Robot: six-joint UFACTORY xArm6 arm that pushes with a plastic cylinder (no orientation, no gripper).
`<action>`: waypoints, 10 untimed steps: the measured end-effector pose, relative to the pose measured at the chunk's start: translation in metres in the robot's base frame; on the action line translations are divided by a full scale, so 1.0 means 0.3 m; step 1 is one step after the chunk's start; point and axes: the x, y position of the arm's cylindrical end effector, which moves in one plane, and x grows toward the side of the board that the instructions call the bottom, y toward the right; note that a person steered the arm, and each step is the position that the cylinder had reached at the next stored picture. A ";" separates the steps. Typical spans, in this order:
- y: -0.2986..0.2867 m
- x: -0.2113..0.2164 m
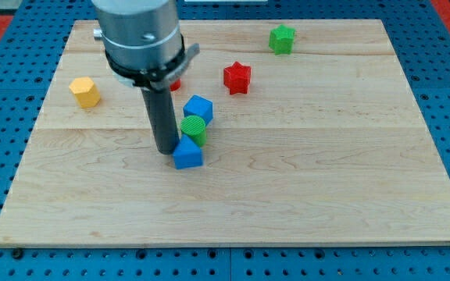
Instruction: Push the yellow hexagon below the blue triangle
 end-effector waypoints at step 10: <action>-0.404 -0.198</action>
